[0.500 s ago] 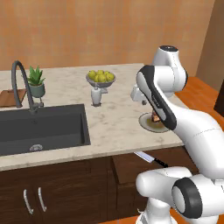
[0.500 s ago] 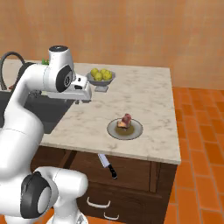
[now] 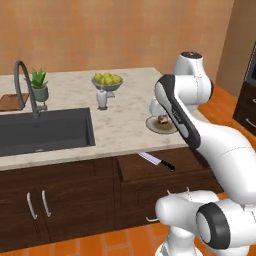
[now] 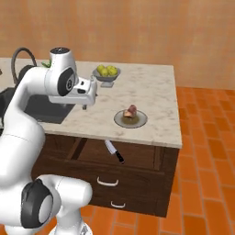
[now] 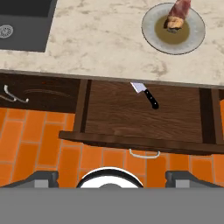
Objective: Pick up the knife from the drawer and place it on the cutting board. Then place the meat from the plate to the cutting board.
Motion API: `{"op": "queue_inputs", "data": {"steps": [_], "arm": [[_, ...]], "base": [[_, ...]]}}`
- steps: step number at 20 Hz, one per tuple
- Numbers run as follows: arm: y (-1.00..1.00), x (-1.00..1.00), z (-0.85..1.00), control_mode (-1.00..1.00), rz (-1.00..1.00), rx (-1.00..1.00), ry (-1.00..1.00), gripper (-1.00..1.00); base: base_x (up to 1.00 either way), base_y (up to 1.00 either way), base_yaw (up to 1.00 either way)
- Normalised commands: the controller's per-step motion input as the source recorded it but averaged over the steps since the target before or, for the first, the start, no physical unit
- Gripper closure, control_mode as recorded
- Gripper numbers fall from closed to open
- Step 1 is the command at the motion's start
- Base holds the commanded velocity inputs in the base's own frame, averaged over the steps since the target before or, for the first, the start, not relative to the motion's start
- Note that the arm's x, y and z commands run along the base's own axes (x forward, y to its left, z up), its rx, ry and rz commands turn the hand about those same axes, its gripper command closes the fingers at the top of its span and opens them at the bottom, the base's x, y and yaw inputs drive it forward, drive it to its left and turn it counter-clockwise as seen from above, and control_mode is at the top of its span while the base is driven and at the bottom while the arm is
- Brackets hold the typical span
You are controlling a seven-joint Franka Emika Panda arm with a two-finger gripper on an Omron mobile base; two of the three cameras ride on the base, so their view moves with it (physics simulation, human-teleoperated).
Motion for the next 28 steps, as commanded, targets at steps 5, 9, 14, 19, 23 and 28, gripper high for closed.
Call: {"op": "queue_inputs", "data": {"steps": [5, 9, 14, 19, 23, 28], "arm": [[0.0, 0.0, 0.0, 1.0, 0.0, 0.0, 0.0, -1.0], [0.0, 0.0, 0.0, 1.0, 0.0, 0.0, 0.0, -1.0], [0.0, 0.0, 0.0, 1.0, 0.0, 0.0, 0.0, -1.0], [0.0, 0.0, 0.0, 1.0, 0.0, 0.0, 0.0, -1.0], [-0.05, -0.02, -0.41, -1.0, -0.01, 0.0, 0.05, -1.0], [-0.15, -0.05, -0.97, -1.0, -0.03, -0.09, 0.17, -1.0]], "base": [[0.0, -0.44, 0.0], [-0.05, -0.35, 0.0], [-0.37, -0.26, 0.0], [-0.19, -0.12, 0.0], [0.0, 0.0, 0.0], [0.0, 0.0, 0.0]]}}
